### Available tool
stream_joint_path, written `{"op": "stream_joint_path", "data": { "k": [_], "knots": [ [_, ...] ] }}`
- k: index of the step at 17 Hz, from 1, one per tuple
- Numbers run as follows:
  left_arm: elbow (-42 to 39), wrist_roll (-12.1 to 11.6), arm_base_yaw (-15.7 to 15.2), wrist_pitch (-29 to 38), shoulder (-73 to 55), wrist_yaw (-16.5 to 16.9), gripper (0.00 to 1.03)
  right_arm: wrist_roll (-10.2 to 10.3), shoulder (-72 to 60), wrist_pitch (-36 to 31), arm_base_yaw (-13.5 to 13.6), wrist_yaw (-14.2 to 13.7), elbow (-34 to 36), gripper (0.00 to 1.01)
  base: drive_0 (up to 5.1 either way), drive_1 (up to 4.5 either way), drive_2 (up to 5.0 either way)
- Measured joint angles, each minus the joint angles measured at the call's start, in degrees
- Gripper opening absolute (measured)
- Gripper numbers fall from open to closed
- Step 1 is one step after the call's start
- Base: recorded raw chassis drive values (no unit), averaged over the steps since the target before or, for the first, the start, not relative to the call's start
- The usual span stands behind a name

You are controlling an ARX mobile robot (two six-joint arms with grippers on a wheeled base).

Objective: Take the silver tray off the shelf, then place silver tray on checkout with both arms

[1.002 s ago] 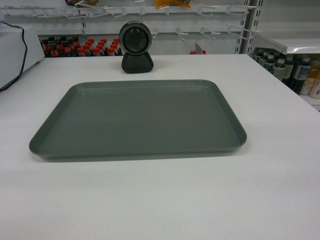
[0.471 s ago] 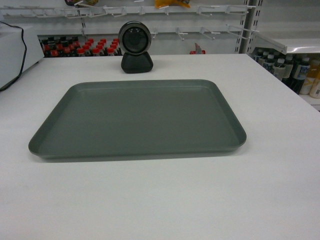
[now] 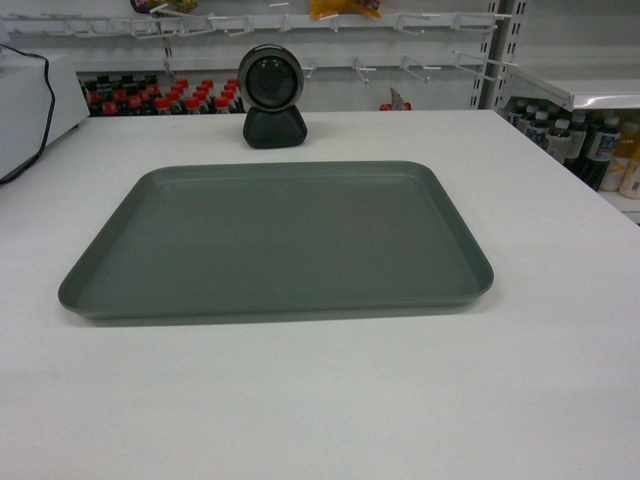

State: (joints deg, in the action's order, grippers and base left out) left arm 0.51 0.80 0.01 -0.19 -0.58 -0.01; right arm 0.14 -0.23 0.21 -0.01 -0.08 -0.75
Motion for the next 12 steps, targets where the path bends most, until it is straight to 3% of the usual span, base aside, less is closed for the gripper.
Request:
{"op": "stream_joint_path", "data": {
  "k": [1, 9, 12],
  "knots": [
    [0.0, 0.0, 0.0, 0.0, 0.0, 0.0, 0.09, -0.02, 0.0, 0.0, 0.0, 0.0, 0.0, 0.09, 0.0, 0.0, 0.0],
    [0.0, -0.02, 0.0, 0.0, 0.0, 0.0, 0.99, 0.0, 0.0, 0.0, 0.0, 0.0, 0.0, 1.0, 0.0, 0.0, 0.0],
    [0.0, -0.04, 0.0, 0.0, 0.0, 0.0, 0.98, 0.0, 0.0, 0.0, 0.0, 0.0, 0.0, 0.98, 0.0, 0.0, 0.0]
  ]
}}
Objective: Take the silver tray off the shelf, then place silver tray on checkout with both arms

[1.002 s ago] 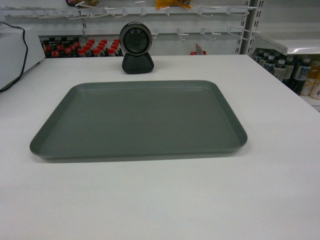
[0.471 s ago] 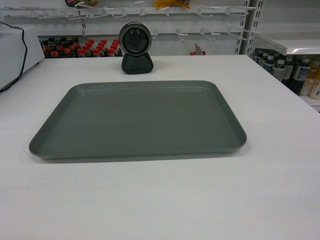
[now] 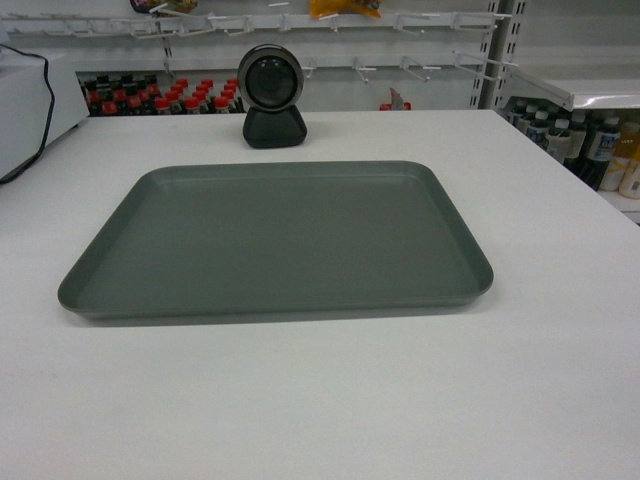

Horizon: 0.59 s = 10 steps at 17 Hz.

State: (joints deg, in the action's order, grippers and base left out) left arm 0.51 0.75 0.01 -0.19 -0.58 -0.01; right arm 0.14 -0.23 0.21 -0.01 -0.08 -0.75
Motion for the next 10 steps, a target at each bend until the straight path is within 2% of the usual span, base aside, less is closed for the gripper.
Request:
{"op": "stream_joint_path", "data": {
  "k": [6, 10],
  "knots": [
    [0.0, 0.0, 0.0, 0.0, 0.0, 0.0, 0.98, 0.0, 0.0, 0.0, 0.0, 0.0, 0.0, 0.98, 0.0, 0.0, 0.0],
    [0.0, 0.0, 0.0, -0.02, 0.0, 0.0, 0.98, 0.0, -0.02, 0.0, 0.0, 0.0, 0.0, 0.98, 0.0, -3.4, 3.4]
  ]
}}
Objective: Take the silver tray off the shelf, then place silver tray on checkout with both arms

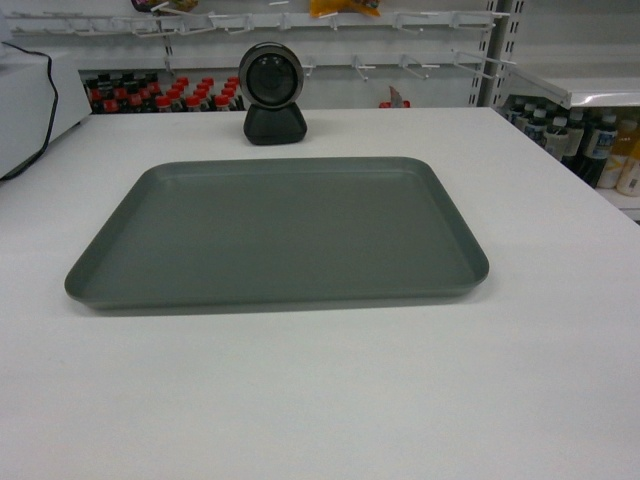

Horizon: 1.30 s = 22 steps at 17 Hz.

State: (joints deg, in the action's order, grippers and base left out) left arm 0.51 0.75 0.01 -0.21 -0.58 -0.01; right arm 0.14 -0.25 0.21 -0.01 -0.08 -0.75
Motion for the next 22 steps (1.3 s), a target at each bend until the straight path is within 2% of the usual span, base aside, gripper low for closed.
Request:
{"op": "stream_joint_path", "data": {
  "k": [22],
  "knots": [
    [0.0, 0.0, 0.0, 0.09, 0.0, -0.02, 0.98, 0.0, 0.0, -0.04, 0.0, 0.07, 0.0, 0.98, -0.1, -4.23, 4.1]
  ]
}}
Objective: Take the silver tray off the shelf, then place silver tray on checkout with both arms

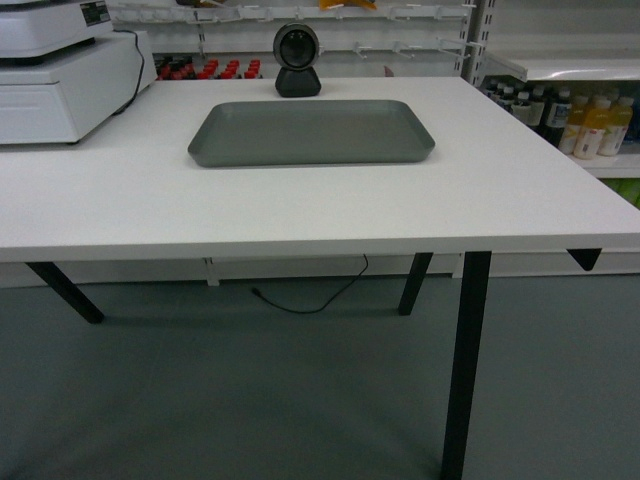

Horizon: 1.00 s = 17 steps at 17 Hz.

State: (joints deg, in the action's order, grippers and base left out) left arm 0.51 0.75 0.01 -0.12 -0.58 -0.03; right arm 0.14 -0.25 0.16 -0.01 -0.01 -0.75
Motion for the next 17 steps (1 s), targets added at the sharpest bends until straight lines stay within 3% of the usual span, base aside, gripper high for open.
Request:
{"op": "stream_joint_path", "data": {
  "k": [17],
  "knots": [
    [0.0, -0.07, 0.0, -0.04, 0.0, 0.02, 0.98, 0.0, 0.0, 0.0, 0.0, 0.0, 0.0, 0.98, 0.0, -0.09, 0.1]
  ]
}}
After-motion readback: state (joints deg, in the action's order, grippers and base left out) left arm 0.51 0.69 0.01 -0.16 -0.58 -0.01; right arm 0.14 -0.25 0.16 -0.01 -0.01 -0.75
